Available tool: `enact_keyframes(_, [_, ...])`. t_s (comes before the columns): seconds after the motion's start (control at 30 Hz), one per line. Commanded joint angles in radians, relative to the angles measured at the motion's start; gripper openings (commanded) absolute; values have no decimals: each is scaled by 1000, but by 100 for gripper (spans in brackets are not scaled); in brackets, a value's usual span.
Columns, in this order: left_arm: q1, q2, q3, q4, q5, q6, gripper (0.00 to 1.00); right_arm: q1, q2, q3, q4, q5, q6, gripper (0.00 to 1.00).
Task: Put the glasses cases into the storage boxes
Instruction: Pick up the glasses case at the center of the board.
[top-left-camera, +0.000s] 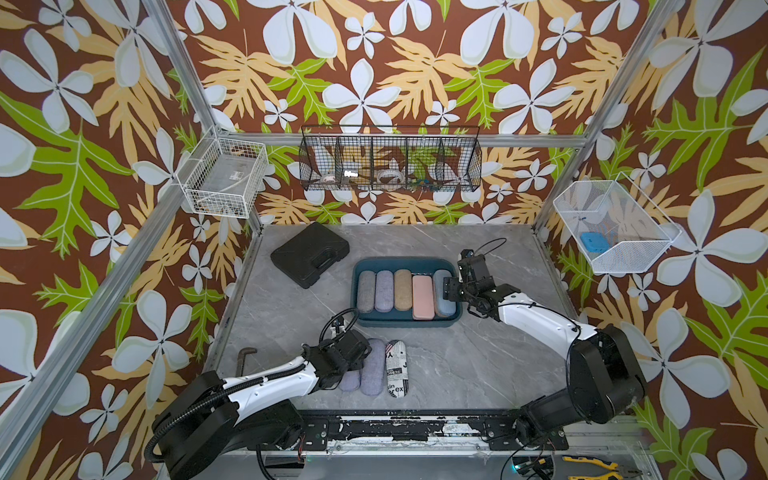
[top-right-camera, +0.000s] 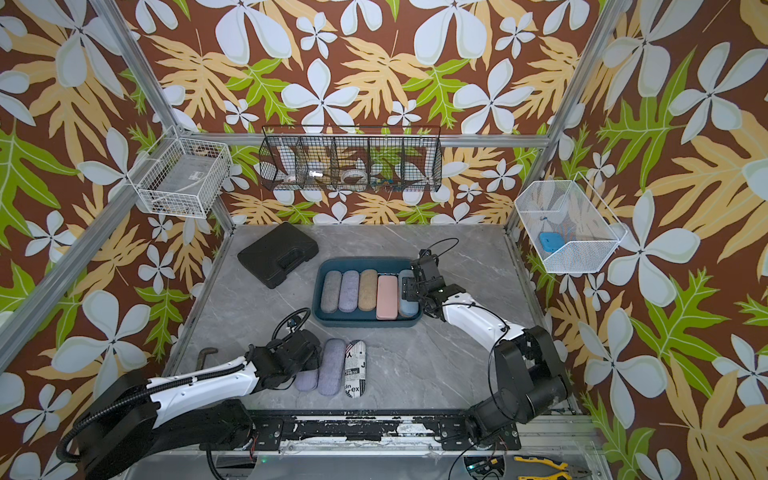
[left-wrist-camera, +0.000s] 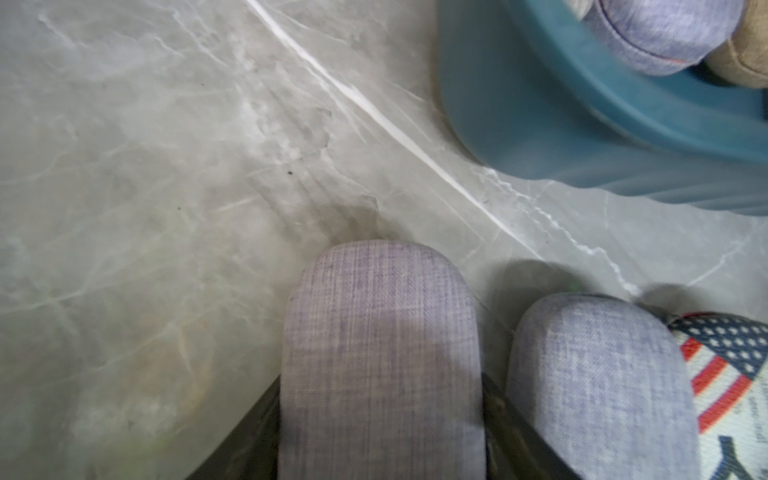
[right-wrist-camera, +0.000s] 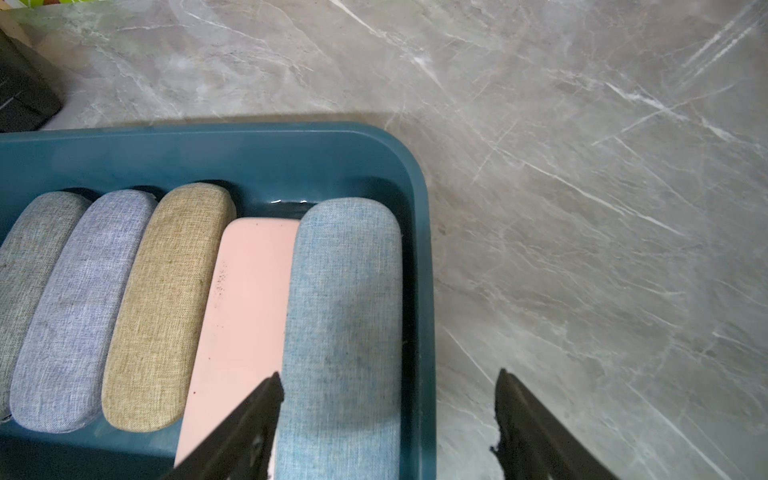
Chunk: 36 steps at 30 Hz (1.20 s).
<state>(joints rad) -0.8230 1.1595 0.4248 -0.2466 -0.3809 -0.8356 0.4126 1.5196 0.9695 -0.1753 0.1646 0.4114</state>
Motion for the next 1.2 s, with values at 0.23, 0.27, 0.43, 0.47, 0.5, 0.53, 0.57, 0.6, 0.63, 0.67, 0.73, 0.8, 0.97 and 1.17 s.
enact_keyframes(0.23, [-1, -11, 111, -157, -79, -47, 65, -1, -49, 6, -13, 17, -9, 80])
enact_keyframes(0.27, [-1, -23, 124, -177, -89, -48, 65, 0, -56, 4, -16, 20, -12, 80])
enact_keyframes(0.43, [-1, -95, 186, -229, -108, -42, 65, -16, -75, -3, -28, 25, -19, 80])
enact_keyframes(0.47, [-1, -103, 204, -236, -108, -38, 65, -22, -80, -4, -31, 23, -19, 80])
enact_keyframes(0.5, [0, -110, 226, -239, -110, -30, 65, -28, -85, -6, -33, 23, -19, 80])
enact_keyframes(0.53, [-1, -113, 243, -242, -113, -22, 65, -31, -89, -6, -35, 23, -20, 80])
enact_keyframes(0.57, [-1, -113, 263, -244, -117, -14, 65, -36, -96, -7, -36, 22, -21, 80])
enact_keyframes(0.6, [-1, -108, 283, -244, -123, -3, 65, -41, -103, -8, -38, 22, -22, 80])
enact_keyframes(0.63, [1, -102, 302, -243, -125, 4, 65, -42, -109, -8, -41, 22, -23, 80])
enact_keyframes(0.67, [1, -89, 325, -240, -124, 16, 65, -46, -115, -9, -43, 22, -25, 80])
enact_keyframes(0.73, [1, -59, 372, -228, -118, 40, 65, -49, -128, -8, -49, 25, -28, 80])
enact_keyframes(0.8, [5, -20, 428, -204, -112, 69, 65, -55, -141, -12, -55, 29, -30, 80])
enact_keyframes(0.97, [34, 108, 556, -110, -69, 148, 65, -88, -179, -44, -55, 24, -33, 80])
enact_keyframes(1.17, [62, 299, 728, -40, -41, 225, 65, -153, -224, -82, -65, -5, -36, 80])
